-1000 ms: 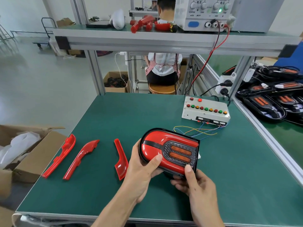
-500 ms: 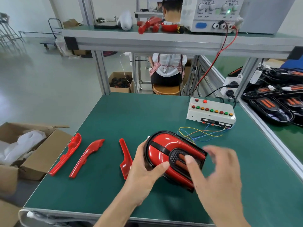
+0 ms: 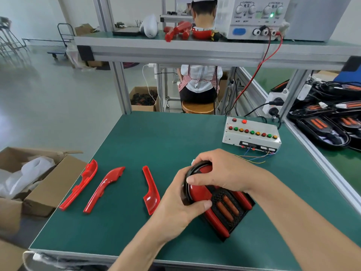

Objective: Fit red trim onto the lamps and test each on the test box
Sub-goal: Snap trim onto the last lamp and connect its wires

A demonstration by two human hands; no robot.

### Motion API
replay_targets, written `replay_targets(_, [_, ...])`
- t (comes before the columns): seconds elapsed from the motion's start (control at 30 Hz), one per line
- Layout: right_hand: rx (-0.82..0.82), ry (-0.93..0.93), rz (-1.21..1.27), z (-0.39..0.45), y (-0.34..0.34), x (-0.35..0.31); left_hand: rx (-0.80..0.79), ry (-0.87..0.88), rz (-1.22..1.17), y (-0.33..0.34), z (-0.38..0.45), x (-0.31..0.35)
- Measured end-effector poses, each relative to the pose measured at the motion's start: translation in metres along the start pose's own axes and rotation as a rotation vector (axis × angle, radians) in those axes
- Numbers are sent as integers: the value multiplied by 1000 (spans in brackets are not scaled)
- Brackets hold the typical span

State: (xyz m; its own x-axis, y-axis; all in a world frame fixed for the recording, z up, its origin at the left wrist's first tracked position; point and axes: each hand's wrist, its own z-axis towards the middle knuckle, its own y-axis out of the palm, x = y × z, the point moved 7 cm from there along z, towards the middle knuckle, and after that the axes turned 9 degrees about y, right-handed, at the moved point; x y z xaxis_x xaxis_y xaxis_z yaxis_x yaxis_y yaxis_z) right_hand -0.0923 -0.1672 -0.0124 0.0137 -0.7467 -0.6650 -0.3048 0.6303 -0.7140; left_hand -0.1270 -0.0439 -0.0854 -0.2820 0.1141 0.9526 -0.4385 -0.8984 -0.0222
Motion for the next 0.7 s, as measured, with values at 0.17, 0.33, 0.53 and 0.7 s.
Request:
replay_targets(0.17, [-6, 22, 80, 0, -2, 1, -19, 4, -6, 1, 4, -1])
replay_targets(0.33, [35, 37, 69, 1, 1, 3, -15, -30, -30, -1, 4, -2])
replay_targets(0.53, [82, 97, 257, 0, -11, 23, 165, -155, -179, -2, -6, -13])
replay_targets(0.7, [210, 247, 569, 1, -18, 49, 175, -203, -40, 15, -24, -24])
